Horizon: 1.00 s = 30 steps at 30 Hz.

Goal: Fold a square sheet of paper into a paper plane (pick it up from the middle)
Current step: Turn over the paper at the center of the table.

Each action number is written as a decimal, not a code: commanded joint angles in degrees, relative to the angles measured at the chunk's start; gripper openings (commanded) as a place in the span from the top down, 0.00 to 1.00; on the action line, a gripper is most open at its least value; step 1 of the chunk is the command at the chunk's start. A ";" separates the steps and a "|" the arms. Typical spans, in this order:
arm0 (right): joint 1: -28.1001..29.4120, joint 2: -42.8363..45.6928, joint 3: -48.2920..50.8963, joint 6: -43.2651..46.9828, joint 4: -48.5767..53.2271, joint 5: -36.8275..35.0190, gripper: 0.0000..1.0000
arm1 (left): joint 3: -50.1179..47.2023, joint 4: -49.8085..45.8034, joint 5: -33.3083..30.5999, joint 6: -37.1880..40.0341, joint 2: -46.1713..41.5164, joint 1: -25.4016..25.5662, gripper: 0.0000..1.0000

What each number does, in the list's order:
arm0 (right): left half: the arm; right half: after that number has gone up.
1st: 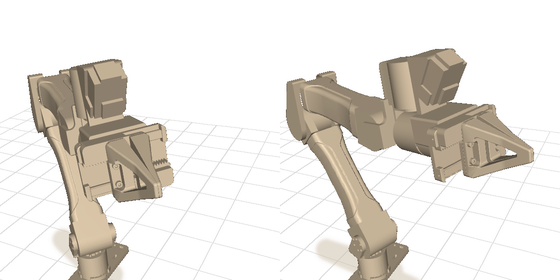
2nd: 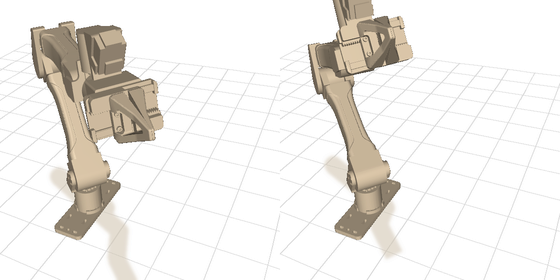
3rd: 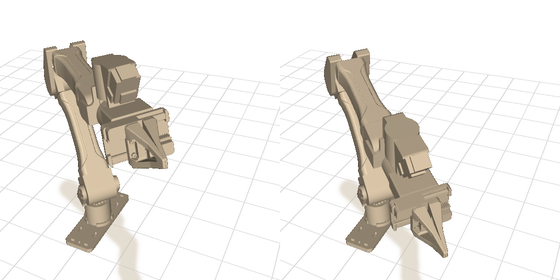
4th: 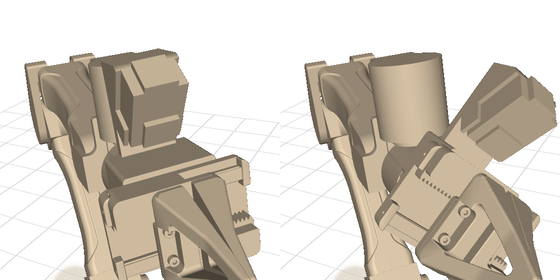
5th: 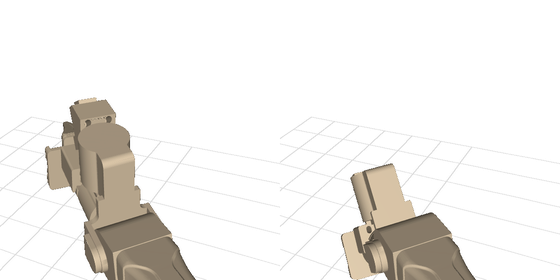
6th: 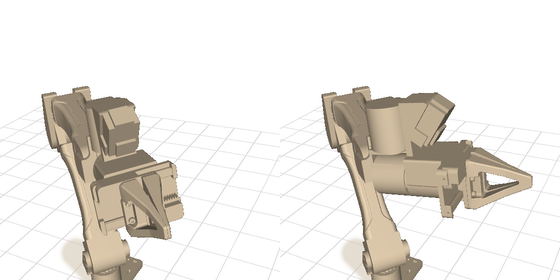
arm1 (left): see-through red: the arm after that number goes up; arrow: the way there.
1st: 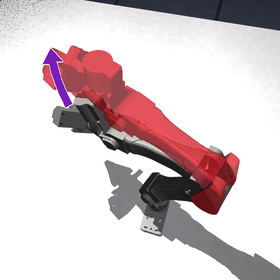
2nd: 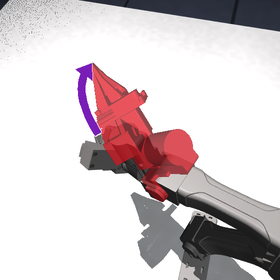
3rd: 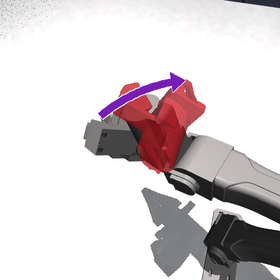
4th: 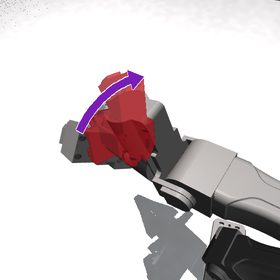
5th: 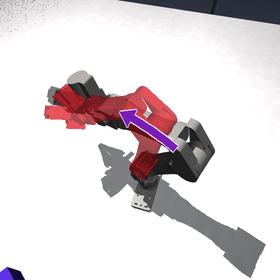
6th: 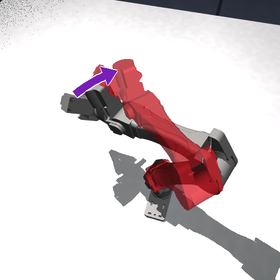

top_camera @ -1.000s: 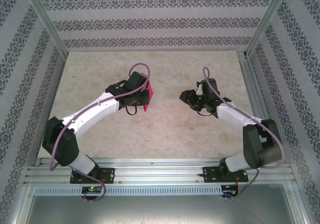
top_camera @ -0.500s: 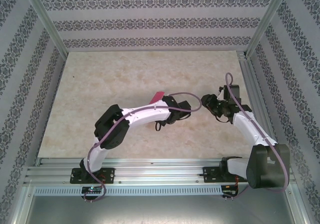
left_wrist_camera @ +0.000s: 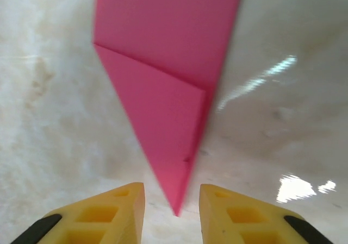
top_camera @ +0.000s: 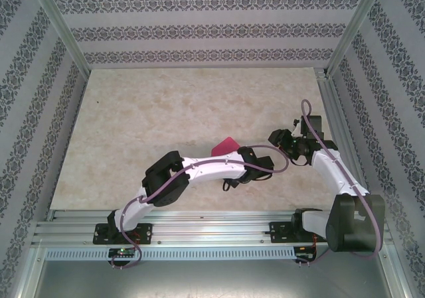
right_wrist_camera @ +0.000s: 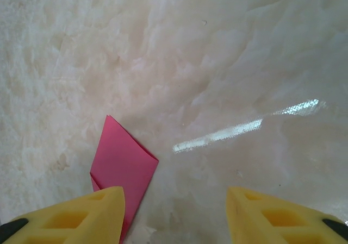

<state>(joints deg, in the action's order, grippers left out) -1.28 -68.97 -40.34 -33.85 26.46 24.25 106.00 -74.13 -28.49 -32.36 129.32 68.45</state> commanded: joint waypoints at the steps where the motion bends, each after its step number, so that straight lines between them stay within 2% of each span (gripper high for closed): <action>1: -0.31 0.89 -2.82 2.88 2.46 1.30 0.49 | -1.74 7.96 11.48 2.23 -6.88 0.60 0.61; 3: 0.64 -0.24 -3.60 3.61 2.52 3.79 0.55 | -5.80 14.12 16.99 3.21 -14.02 0.05 0.61; 5: 3.22 -1.47 -4.67 3.50 2.91 4.08 0.58 | -11.16 19.69 17.32 1.39 -21.75 -1.58 0.54; 9: 11.78 -6.20 -6.72 1.39 -0.41 4.74 0.64 | -26.37 29.33 23.47 -4.98 -33.49 -10.89 0.51; 12: 18.40 -11.24 -9.81 1.67 -0.03 3.27 0.65 | -37.49 38.43 34.21 -9.18 -37.80 -18.43 0.48; 14: 22.92 -13.99 -11.29 1.47 0.12 1.20 0.66 | -42.46 43.24 38.54 -11.60 -38.56 -21.66 0.48; 16: 26.47 -17.36 -12.04 0.31 -1.37 0.73 0.75 | -45.65 48.98 43.32 -11.90 -38.59 -23.74 0.49; 19: 29.90 -21.48 -12.66 -1.64 -4.67 0.96 0.76 | -47.11 52.37 46.82 -13.64 -36.66 -26.38 0.49; 21: 30.78 -23.42 -13.05 -1.96 -5.21 -0.26 0.79 | -47.35 53.03 47.34 -14.41 -35.15 -27.75 0.49; 26: 31.38 -28.81 -12.85 -3.53 -9.59 3.22 0.84 | -48.57 59.23 53.86 -16.75 -30.11 -30.11 0.57; 30: 31.52 -29.95 -11.78 -4.74 -12.41 4.32 0.84 | -48.14 58.17 53.19 -16.73 -28.39 -30.43 0.59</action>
<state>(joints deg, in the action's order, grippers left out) 29.63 -98.74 -51.92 -37.04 18.11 27.16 58.06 -19.22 22.35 -47.51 100.20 38.30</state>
